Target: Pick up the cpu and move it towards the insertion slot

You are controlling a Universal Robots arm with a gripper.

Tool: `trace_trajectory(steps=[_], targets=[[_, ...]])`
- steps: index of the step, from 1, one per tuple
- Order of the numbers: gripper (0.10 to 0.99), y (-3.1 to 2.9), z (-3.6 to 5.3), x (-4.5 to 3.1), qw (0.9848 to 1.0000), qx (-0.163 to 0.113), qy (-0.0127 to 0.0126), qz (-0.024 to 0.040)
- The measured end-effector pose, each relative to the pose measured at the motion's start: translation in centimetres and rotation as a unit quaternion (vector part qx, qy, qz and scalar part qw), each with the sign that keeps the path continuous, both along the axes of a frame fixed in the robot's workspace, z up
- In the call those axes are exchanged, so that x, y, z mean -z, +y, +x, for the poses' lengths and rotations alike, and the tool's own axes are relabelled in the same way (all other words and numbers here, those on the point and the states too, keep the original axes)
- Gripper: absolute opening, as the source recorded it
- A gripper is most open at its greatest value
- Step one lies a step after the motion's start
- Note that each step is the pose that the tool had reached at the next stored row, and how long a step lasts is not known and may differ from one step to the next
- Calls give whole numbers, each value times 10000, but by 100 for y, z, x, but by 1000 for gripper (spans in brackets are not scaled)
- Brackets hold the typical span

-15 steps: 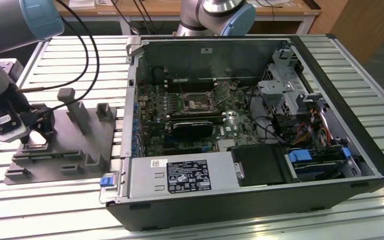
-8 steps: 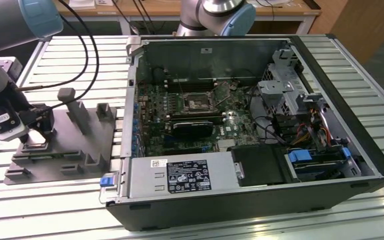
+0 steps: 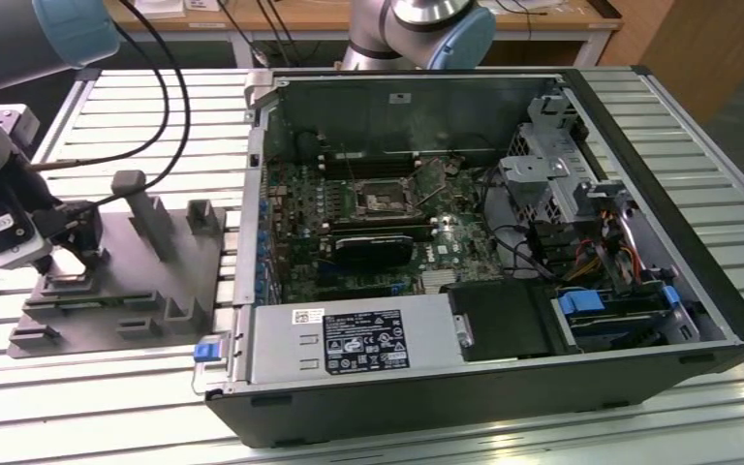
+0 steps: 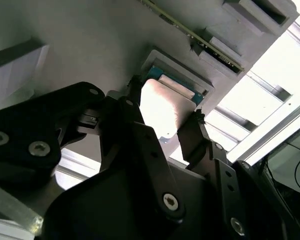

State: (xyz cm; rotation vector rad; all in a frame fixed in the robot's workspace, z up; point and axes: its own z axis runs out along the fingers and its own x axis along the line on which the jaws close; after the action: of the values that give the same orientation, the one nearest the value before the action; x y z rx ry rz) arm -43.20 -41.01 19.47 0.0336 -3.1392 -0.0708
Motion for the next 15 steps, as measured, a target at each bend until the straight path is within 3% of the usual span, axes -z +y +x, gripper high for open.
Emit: trace_trajectory(steps=[15], targets=[[541,0,-1,-80,10000,0,-1,12]])
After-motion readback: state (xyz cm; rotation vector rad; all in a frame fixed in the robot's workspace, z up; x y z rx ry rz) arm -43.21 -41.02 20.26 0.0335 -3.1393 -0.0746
